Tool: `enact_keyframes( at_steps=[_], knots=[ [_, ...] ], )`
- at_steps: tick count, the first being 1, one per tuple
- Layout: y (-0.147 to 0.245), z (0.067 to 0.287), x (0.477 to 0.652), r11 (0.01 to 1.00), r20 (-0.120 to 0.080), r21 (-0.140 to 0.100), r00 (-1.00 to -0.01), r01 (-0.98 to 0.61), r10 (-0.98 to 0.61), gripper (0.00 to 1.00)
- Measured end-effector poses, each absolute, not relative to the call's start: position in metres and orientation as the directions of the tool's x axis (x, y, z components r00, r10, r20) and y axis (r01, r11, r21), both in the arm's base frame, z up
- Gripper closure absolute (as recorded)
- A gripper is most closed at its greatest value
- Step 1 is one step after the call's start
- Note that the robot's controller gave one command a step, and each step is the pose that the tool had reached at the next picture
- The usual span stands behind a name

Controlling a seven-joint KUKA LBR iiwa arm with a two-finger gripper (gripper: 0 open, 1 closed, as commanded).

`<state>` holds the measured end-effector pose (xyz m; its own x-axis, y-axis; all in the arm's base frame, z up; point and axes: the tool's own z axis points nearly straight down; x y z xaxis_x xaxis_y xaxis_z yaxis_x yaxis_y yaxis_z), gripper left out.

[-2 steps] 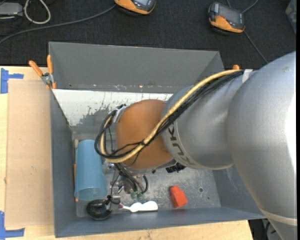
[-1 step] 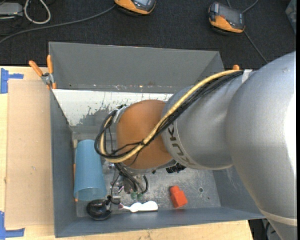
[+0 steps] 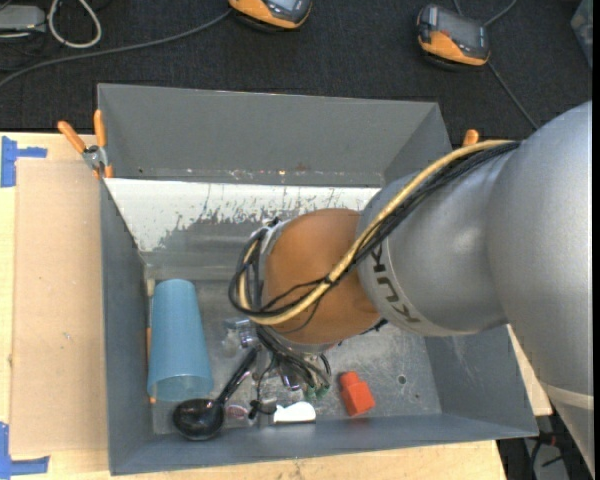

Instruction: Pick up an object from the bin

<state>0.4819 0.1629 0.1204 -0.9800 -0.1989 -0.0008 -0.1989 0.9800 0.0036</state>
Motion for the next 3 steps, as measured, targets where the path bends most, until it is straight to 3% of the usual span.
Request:
enact_keyframes(
  at_steps=[1,2,3],
  knots=[
    [0.166,0.122,0.482,0.978,-0.001,0.004,-0.978,-0.207,-0.207,0.0],
    [0.127,0.072,0.514,0.936,0.002,0.003,-0.936,-0.353,-0.353,0.0],
    [0.101,0.07,0.507,0.907,-0.006,0.007,-0.907,-0.422,-0.422,0.0]
  ],
)
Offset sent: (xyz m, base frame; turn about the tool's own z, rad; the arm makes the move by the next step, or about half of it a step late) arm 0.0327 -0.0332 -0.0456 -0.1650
